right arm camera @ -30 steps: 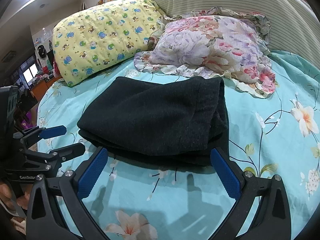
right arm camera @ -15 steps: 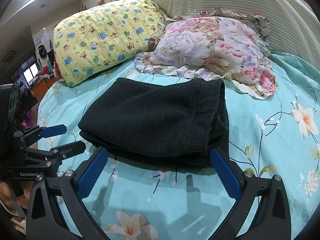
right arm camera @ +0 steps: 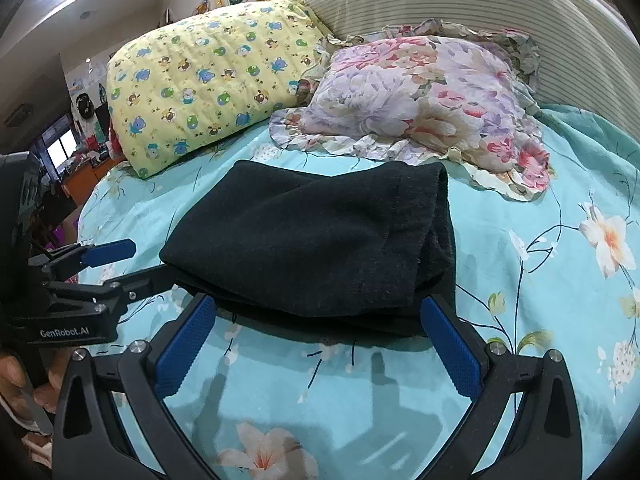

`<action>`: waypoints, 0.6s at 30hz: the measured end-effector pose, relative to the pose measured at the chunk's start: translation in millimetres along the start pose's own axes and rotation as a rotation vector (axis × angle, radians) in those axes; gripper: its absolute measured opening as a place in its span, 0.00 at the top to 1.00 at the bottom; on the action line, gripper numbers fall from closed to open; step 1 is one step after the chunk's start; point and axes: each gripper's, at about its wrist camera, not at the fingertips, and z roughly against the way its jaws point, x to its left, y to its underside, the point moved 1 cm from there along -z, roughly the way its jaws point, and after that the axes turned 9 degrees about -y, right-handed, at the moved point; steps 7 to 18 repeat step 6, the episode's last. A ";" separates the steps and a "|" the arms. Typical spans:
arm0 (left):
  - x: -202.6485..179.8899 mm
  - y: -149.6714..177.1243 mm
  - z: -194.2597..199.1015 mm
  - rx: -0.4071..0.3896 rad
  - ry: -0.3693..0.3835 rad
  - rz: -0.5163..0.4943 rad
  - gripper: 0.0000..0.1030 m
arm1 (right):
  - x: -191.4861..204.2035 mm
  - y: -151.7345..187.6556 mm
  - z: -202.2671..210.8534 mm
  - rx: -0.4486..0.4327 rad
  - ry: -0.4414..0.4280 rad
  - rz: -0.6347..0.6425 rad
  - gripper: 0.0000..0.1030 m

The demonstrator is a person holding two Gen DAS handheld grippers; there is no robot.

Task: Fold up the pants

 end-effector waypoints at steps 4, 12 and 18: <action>-7.2 -0.4 3.4 -0.001 0.004 -0.015 0.16 | -3.3 1.8 3.5 -0.007 0.000 -0.015 0.01; -10.6 -2.0 6.0 0.001 0.008 -0.012 0.16 | -5.9 2.4 6.4 -0.013 -0.002 -0.026 0.01; -10.6 -2.0 6.0 0.001 0.008 -0.012 0.16 | -5.9 2.4 6.4 -0.013 -0.002 -0.026 0.01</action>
